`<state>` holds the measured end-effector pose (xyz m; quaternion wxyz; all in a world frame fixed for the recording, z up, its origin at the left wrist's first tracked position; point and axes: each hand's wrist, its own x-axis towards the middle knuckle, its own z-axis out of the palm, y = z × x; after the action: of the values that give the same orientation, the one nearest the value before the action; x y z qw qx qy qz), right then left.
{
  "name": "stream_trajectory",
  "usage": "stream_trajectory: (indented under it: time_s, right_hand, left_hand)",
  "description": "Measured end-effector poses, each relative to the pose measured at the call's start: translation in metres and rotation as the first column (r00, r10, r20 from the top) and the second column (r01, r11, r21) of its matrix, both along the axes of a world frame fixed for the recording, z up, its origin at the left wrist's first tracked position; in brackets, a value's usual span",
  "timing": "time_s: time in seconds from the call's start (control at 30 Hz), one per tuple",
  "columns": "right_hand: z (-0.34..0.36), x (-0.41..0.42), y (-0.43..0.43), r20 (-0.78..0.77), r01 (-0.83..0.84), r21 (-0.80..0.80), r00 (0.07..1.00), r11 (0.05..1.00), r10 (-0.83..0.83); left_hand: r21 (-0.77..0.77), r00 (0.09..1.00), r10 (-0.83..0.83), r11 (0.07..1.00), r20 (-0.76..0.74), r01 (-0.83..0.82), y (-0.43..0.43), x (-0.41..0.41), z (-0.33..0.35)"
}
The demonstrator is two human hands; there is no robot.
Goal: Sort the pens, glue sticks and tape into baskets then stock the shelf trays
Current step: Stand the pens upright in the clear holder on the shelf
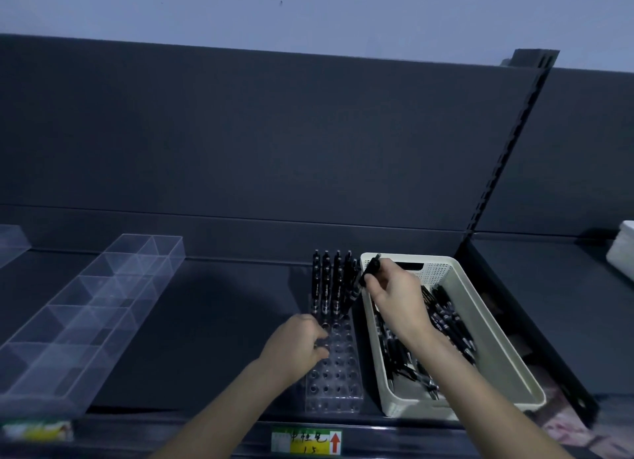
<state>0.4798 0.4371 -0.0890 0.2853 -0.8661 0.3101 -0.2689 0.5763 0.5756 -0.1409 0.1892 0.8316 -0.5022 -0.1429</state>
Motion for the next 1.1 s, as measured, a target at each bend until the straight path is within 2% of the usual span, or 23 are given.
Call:
stream_trajectory:
  time_s: [0.2, 0.4, 0.77, 0.87, 1.1]
  right_hand:
    - [-0.002, 0.008, 0.005, -0.105, -0.027, -0.177, 0.994, 0.984, 0.008]
    - [-0.017, 0.012, 0.015, -0.222, -0.051, -0.146, 0.975, 0.988, 0.017]
    - [-0.017, 0.014, 0.016, -0.212, -0.006, -0.106, 0.977, 0.994, -0.016]
    - [-0.015, 0.009, 0.015, -0.220, -0.011, -0.088, 0.975, 0.996, -0.008]
    - [-0.005, -0.031, -0.004, -0.138, 0.051, -0.044, 0.989, 0.998, -0.057]
  left_hand:
    - [0.047, 0.999, -0.033, 0.998, 0.031, 0.031, -0.005, 0.005, 0.000]
    - [0.052, 0.998, -0.044, 0.998, 0.041, 0.042, -0.007, 0.007, -0.001]
    - [0.046, 0.997, -0.038, 0.998, 0.066, 0.035, -0.007, 0.007, 0.000]
    - [0.038, 1.000, -0.006, 0.999, 0.027, 0.005, -0.007, 0.005, 0.002]
    - [-0.101, 1.000, 0.000, 0.995, 0.030, 0.003, -0.016, -0.006, 0.017]
